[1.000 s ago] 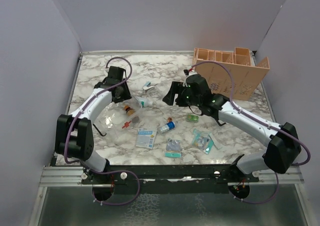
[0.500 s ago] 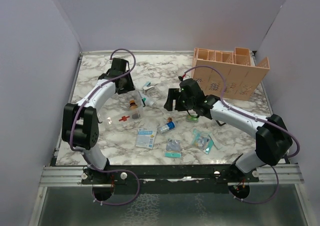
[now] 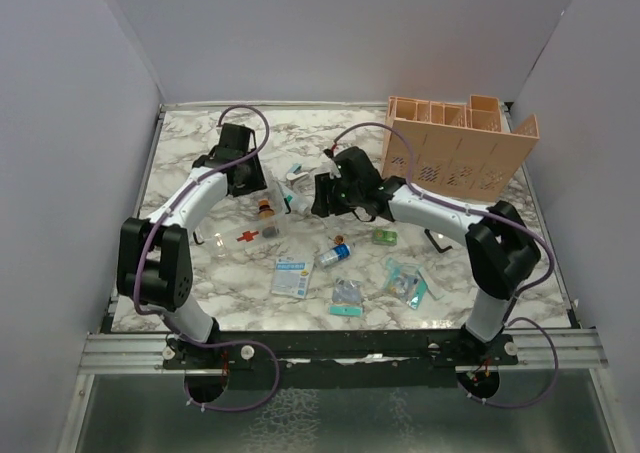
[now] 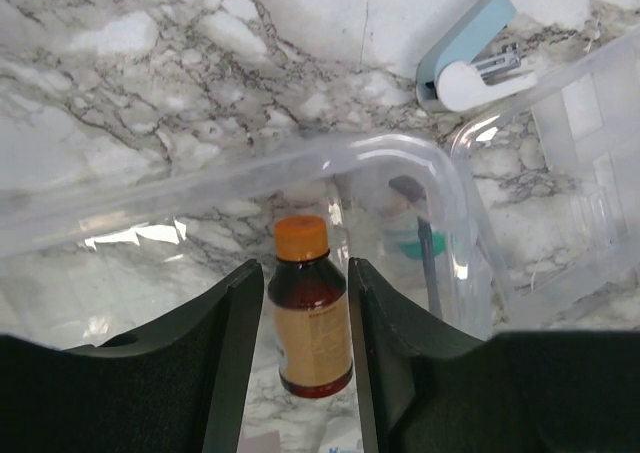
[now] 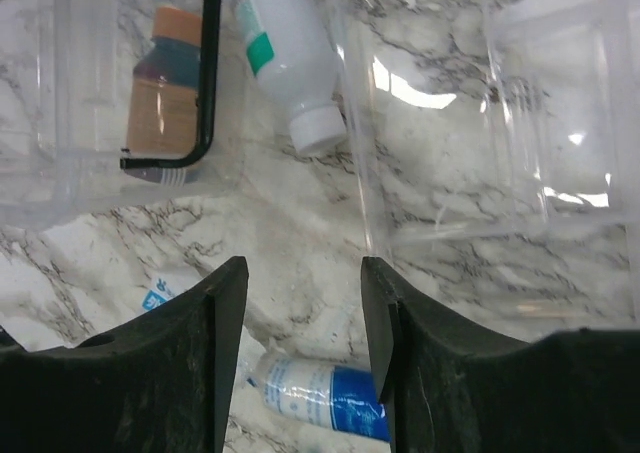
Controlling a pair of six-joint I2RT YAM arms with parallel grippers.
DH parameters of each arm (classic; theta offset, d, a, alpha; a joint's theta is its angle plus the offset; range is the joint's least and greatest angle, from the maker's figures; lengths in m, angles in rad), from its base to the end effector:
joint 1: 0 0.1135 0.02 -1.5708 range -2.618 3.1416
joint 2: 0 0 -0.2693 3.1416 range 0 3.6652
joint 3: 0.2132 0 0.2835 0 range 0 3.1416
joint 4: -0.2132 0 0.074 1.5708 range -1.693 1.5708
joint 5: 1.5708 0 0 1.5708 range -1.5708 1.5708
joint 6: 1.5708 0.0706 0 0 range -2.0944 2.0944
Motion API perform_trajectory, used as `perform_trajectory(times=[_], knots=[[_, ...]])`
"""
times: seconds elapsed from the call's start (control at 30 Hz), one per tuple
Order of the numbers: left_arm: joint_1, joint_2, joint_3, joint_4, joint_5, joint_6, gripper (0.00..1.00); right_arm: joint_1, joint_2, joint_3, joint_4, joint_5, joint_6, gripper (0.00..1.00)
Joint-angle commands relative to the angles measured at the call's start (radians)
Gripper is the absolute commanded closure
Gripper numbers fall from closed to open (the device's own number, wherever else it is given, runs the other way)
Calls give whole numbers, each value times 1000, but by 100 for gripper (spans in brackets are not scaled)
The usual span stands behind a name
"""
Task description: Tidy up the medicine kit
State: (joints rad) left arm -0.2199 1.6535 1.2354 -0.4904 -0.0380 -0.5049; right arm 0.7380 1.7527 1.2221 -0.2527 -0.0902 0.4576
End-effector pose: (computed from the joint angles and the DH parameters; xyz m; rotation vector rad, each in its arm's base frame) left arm 0.3994 -0.0865 0.2102 -0.3707 2.4693 -0.2600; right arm 0.3215 0.3010 0.1880 -0.3889 2.4264 0.6661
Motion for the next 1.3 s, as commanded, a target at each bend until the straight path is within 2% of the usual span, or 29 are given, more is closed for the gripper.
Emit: perform_trajectory(times=[0.0,0.23,0.37,0.47,0.67,0.73,0.9,1.27], knots=[[-1,-101,-66,-14,-30,-11,58,19,117,140,35,-70,-52,52],[-1,-192,-105,-12,-50,-21,58,28,241,235,-42,-11,-2,65],[-1,-246,-125,-2,-63,-20,58,29,250,203,-11,-35,3,66],[0,-284,-142,17,-63,-18,57,32,279,220,-22,-47,6,64],[-1,-340,-164,46,-65,-18,56,35,327,279,-64,53,10,45],[-1,-355,-168,50,-66,-25,55,34,330,274,-31,95,-10,40],[1,-365,-167,52,-67,-30,55,34,377,330,-38,70,-33,47],[0,-391,-161,52,-41,-33,54,35,439,398,-2,36,-123,50]])
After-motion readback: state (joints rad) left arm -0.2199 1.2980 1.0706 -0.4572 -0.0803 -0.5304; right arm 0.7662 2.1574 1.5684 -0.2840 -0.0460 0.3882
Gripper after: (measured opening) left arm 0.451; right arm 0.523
